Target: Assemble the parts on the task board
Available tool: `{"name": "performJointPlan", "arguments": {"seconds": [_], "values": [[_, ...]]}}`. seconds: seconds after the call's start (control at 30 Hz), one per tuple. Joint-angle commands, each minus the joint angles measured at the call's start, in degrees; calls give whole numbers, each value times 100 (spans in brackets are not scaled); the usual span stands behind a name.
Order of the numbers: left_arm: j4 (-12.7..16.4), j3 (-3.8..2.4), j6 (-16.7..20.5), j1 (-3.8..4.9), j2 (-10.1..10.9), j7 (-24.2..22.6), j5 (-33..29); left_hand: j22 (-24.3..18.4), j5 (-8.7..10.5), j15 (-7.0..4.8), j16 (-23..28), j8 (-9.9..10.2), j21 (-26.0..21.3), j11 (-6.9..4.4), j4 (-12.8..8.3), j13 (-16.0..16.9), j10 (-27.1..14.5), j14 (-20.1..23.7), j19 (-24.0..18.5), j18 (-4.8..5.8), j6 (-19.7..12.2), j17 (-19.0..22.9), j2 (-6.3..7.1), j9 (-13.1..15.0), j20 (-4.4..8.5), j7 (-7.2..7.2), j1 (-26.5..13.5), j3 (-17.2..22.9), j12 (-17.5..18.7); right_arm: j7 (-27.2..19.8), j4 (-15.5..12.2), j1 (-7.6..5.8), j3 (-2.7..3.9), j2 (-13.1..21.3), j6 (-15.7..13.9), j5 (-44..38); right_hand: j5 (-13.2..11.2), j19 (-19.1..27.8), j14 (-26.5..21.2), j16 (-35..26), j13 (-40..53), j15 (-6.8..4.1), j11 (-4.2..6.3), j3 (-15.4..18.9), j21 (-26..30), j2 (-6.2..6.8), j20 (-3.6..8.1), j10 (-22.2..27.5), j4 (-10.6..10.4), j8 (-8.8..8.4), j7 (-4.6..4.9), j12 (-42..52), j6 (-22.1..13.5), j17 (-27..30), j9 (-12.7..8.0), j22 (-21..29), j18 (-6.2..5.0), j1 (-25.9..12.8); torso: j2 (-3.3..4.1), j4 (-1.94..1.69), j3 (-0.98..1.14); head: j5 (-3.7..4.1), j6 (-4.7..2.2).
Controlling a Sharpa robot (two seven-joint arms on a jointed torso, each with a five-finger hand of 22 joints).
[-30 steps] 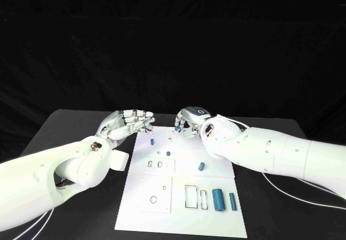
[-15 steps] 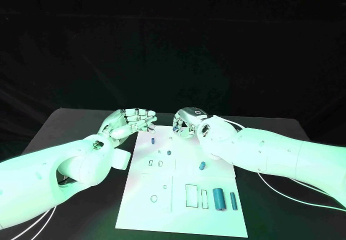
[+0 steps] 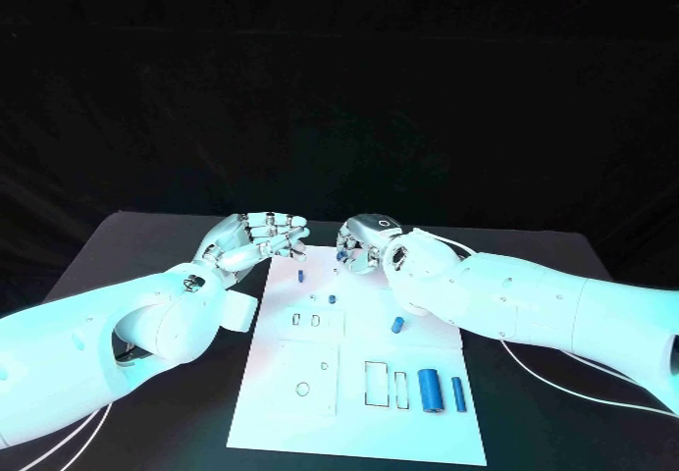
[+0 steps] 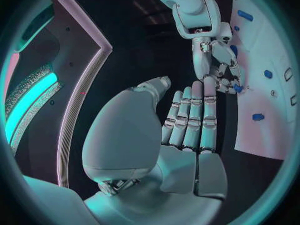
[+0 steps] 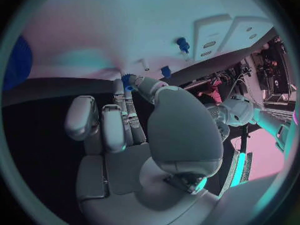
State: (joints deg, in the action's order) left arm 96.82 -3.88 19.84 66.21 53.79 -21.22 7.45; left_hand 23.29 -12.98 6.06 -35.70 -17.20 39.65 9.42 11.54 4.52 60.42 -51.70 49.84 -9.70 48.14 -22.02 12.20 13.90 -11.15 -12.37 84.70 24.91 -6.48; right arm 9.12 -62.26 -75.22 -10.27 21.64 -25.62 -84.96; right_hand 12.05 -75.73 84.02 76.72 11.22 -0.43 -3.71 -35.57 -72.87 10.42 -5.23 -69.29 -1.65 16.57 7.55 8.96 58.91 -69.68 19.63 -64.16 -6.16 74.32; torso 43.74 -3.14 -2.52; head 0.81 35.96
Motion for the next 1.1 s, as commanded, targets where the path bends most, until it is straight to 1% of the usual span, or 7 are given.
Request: {"name": "performJointPlan", "arguments": {"seconds": [0.03,0.43,0.73,0.87,0.97,1.03,1.1], "values": [[7,-5,-119,12,-17,-22,-17,5,28,20,38,18,12,23,-35,9,-22,-14,-34,-30,-47,-6,-37,7,8,-83,8,-13,26,-3,78,18,-3,-48,144,-37,27,18,217,22,-7,-16,-16,-5,10,-3,-20,14,-33,25,13,-7,-34,6,144,5,76,-54,-1,-7,-2,0,0],[23,-5,-165,40,-7,-29,-19,24,28,22,47,19,37,24,-38,12,-24,-13,-62,-32,-51,-14,-35,10,2,-83,2,-16,27,36,208,35,-4,-125,163,-85,28,33,215,28,-5,-14,-17,-8,23,24,-24,24,-17,22,15,-13,-53,3,156,19,71,-54,19,5,-4,-12,-15],[17,-5,-182,60,-8,-19,-20,26,29,24,51,19,40,24,-37,12,-24,-9,-68,-32,-52,-15,-35,11,0,-83,0,-17,27,52,222,37,-5,-135,253,-103,27,42,212,22,-3,-12,-20,-6,30,38,-25,28,-16,21,19,-15,-62,14,162,27,69,-63,25,8,-6,-12,16],[13,-5,-186,62,-8,-18,-20,26,29,24,51,19,40,24,-37,12,-24,-9,-68,-32,-52,-15,-35,11,0,-83,0,-17,27,6,231,39,-6,-133,183,-71,27,113,187,-22,-5,6,-43,3,105,108,-38,87,-23,-5,41,-47,-129,89,178,121,48,-115,24,15,-3,-17,18],[8,-5,-189,63,-7,-17,-20,26,29,24,51,19,40,24,-37,12,-24,-9,-68,-32,-52,-15,-35,11,0,-83,0,-17,27,-40,223,39,-6,-124,85,-32,16,424,85,-204,-140,155,-226,162,458,372,-146,681,-118,-252,199,-321,-574,356,112,554,-27,-328,20,16,-1,-19,16],[4,-5,-190,63,-5,-17,-20,31,30,26,57,20,47,25,-37,12,-26,-2,-81,-31,-54,-16,-34,12,-3,-84,-4,-20,28,-59,203,39,-6,-109,31,-19,18,600,-6,-331,-210,201,-249,381,671,420,-201,971,-153,-431,209,-377,-865,547,61,785,-90,-320,20,13,-1,-17,15],[0,-5,-191,63,-2,-15,-20,31,30,26,57,20,47,25,-37,12,-26,-2,-81,-31,-54,-16,-34,12,-3,-84,-4,-20,28,-74,157,39,-7,-72,-31,-9,24,679,-55,-391,-242,198,-262,614,784,416,-224,1108,-167,-526,172,-353,-1022,651,42,899,-114,-250,22,12,-2,-14,8]]}}
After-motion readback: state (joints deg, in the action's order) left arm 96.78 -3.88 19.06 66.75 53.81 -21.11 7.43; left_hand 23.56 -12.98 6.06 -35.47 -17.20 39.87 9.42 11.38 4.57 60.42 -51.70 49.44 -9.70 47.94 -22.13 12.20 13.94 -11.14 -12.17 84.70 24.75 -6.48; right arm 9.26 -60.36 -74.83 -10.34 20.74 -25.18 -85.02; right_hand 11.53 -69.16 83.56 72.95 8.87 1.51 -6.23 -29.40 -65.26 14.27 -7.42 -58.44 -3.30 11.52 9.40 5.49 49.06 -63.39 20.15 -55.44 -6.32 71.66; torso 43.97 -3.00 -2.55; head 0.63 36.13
